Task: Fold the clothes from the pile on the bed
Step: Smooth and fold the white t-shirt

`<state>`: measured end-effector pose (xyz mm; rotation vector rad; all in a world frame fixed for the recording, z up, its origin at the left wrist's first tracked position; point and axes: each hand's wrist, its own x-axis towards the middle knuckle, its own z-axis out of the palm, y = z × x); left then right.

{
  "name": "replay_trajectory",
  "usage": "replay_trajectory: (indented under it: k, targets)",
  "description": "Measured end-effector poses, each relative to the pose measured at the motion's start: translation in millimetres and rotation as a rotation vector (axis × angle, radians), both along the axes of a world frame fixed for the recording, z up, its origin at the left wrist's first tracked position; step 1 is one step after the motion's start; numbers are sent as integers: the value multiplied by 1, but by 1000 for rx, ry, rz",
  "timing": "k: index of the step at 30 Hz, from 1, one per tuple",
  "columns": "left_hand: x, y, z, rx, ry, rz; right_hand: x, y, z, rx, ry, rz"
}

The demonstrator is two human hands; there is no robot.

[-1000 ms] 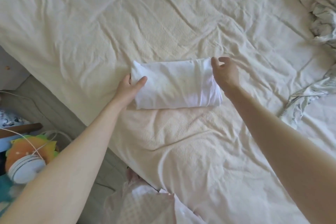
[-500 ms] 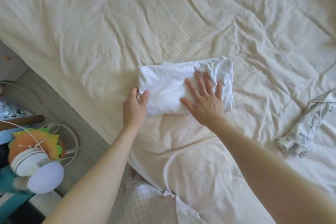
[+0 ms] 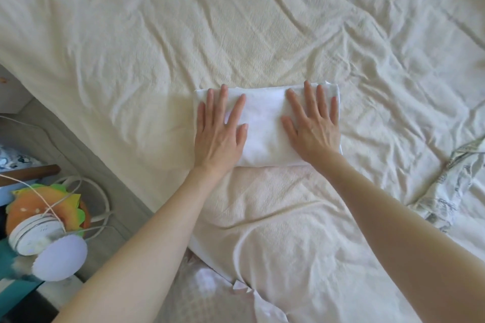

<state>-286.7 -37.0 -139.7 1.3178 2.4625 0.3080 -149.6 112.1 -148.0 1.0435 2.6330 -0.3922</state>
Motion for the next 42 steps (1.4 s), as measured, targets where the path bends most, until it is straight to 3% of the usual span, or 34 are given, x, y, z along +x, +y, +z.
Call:
replay_trajectory:
  k: [5, 8, 11, 14, 16, 18, 20, 24, 26, 32, 42]
  targets:
    - [-5, 0, -25, -172, 20, 28, 7, 6, -20, -46, 6, -36]
    - [-10, 2, -20, -211, -96, 17, 4, 8, -14, -115, 7, -45]
    - [-12, -1, -3, -43, -298, 130, 7, 10, 5, -207, 172, -114]
    - [-16, -19, 9, 239, -457, 453, 26, 17, 20, -266, 434, -537]
    - [-24, -29, 12, 185, -579, 637, 40, 28, 24, -390, 369, -848]
    - [-31, -33, 12, 51, -658, 754, 50, 39, 21, -658, 301, -1014]
    - [-38, -33, 12, -21, -713, 801, 54, 46, 20, -846, 286, -1023]
    - [-46, -28, 19, -16, -965, 888, 51, 64, 21, -1056, 226, -1001]
    - [-50, -28, 22, -4, -1002, 874, 47, 71, 22, -1103, 182, -1002]
    - [-49, -30, 34, 69, -987, 836, 38, 70, 33, -1072, 127, -1027]
    - [-8, -85, 96, 177, -981, 815, 75, -4, 100, -982, 316, -1109]
